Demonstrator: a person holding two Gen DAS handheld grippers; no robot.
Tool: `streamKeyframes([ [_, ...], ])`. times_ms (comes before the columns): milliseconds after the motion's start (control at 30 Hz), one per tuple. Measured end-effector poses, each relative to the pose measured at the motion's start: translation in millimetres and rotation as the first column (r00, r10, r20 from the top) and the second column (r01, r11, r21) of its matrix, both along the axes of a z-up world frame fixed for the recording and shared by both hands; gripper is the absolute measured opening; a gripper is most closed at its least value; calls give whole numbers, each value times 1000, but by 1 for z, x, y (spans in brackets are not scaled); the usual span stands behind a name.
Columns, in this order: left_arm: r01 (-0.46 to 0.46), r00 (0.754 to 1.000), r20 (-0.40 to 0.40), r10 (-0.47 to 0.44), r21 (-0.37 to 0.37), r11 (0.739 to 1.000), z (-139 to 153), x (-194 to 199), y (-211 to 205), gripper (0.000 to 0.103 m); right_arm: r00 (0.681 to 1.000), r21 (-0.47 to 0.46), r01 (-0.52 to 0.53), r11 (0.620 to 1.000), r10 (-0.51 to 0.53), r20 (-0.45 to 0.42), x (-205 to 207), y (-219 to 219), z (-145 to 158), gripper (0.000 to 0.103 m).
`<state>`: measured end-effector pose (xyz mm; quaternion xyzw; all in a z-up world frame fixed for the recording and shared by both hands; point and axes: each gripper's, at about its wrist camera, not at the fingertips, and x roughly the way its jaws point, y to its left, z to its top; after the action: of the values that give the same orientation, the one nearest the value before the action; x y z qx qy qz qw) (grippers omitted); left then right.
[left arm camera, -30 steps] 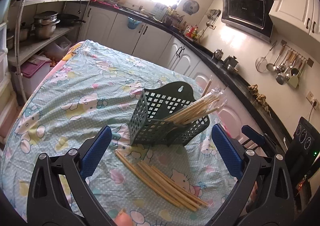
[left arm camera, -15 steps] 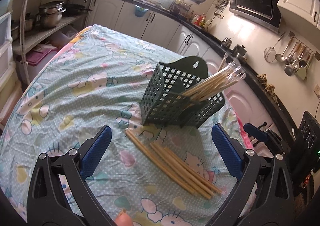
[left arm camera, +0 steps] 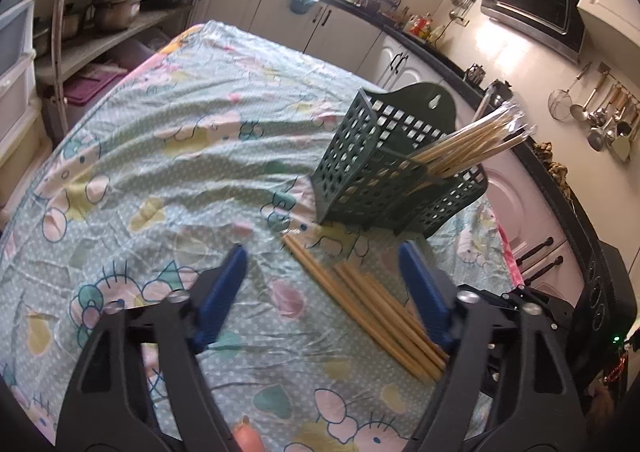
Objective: Organize utensils
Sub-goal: 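Lower the left gripper onto the chopsticks and close while the right gripper closes on others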
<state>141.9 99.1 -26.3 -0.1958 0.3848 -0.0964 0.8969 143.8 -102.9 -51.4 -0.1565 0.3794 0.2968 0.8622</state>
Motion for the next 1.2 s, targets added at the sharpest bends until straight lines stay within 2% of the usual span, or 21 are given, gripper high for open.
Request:
streamKeyframes([
  [167,17,999,-43,-18,-23,1000,-13,6,-1,40,999,-18,11,1000,-12,-39,10,0,-13,29],
  [333,41,996,-80,-45,-45,998,-25,14,-7,28,998,-31,0,1000,-2,-66,19,5,-20,25],
  [633,54,985,-162,-63,-60,997,-43,40,-17,28,995,-79,-41,996,33,-95,30,21,-30,22],
  [967,-2,976,-218,-8,-43,999,-55,64,-7,28,991,-63,-86,994,79,-104,36,47,-33,22],
  [1200,-38,967,-256,13,-94,995,-65,76,6,28,988,-49,-92,995,85,-125,55,61,-34,22],
])
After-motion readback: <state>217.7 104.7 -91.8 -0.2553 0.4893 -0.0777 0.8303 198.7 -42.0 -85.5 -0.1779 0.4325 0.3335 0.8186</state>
